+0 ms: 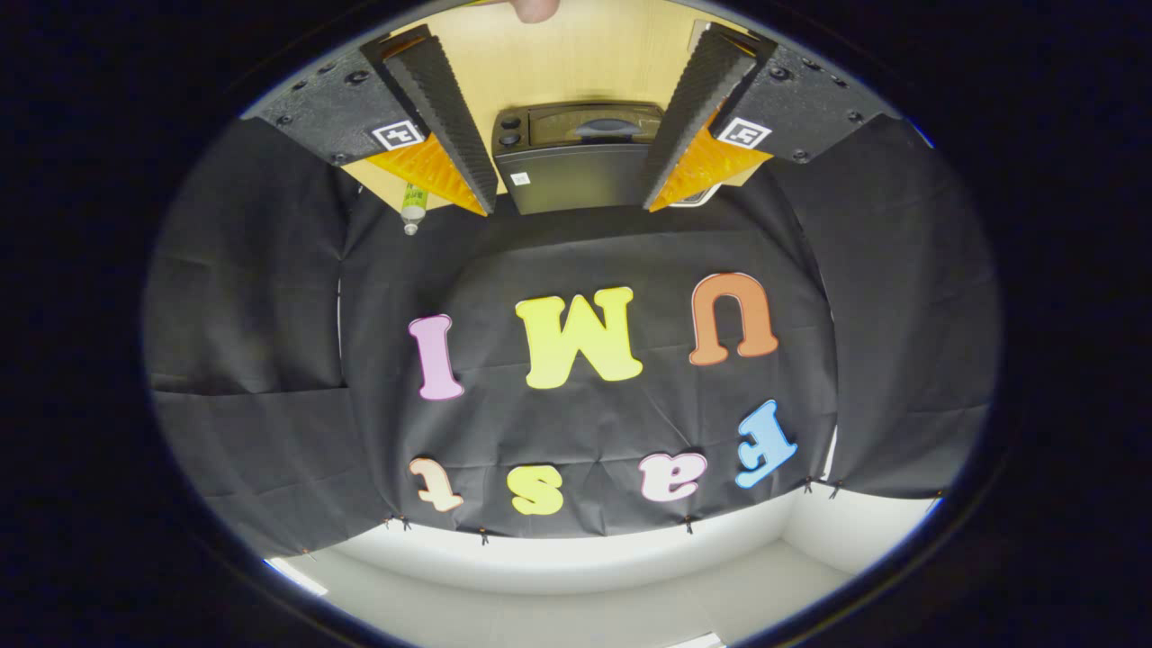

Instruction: Open the toaster oven, put the food inside, and close the toaster oven door.

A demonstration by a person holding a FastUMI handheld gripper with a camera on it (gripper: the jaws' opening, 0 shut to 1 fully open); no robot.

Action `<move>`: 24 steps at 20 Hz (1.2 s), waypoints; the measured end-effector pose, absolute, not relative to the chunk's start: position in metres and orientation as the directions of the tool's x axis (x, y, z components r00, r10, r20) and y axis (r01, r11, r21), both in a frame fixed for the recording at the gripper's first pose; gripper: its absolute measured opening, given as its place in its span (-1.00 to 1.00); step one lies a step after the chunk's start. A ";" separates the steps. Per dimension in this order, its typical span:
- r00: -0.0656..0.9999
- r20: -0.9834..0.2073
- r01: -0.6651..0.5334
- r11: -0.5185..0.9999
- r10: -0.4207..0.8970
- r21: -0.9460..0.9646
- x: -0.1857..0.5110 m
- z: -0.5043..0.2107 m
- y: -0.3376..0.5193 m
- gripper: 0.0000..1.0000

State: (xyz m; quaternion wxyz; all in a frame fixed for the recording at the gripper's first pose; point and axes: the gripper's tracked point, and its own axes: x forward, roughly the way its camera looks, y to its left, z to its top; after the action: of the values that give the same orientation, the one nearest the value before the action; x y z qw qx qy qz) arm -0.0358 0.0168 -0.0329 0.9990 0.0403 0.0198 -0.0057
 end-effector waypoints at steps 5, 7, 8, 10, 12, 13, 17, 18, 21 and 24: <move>1.000 -0.028 0.010 0.997 -0.008 0.079 -0.038 -0.033 0.017 1.00; 1.000 -0.026 0.009 0.996 -0.006 0.087 -0.038 -0.035 0.016 1.00; 1.000 -0.028 0.009 0.996 -0.007 0.090 -0.037 -0.035 0.016 1.00; 0.999 -0.038 0.008 0.996 -0.004 0.090 -0.034 -0.039 0.016 1.00; 0.999 -0.038 0.010 0.996 -0.007 0.085 -0.034 -0.037 0.015 1.00; 0.999 -0.034 0.015 0.997 -0.012 0.076 -0.035 -0.035 0.013 1.00; 0.999 -0.042 0.018 0.997 -0.015 0.076 -0.034 -0.039 0.016 1.00; 0.999 -0.041 0.016 0.997 -0.013 0.072 -0.033 -0.037 0.016 1.00; 0.999 -0.031 0.009 0.998 -0.007 0.060 -0.034 -0.034 0.019 1.00; 0.999 -0.033 0.003 0.998 -0.001 0.060 -0.035 -0.034 0.024 1.00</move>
State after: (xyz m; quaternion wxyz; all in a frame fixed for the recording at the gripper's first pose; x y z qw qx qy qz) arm -0.0348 0.0242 -0.0343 0.9994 0.0302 0.0164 -0.0008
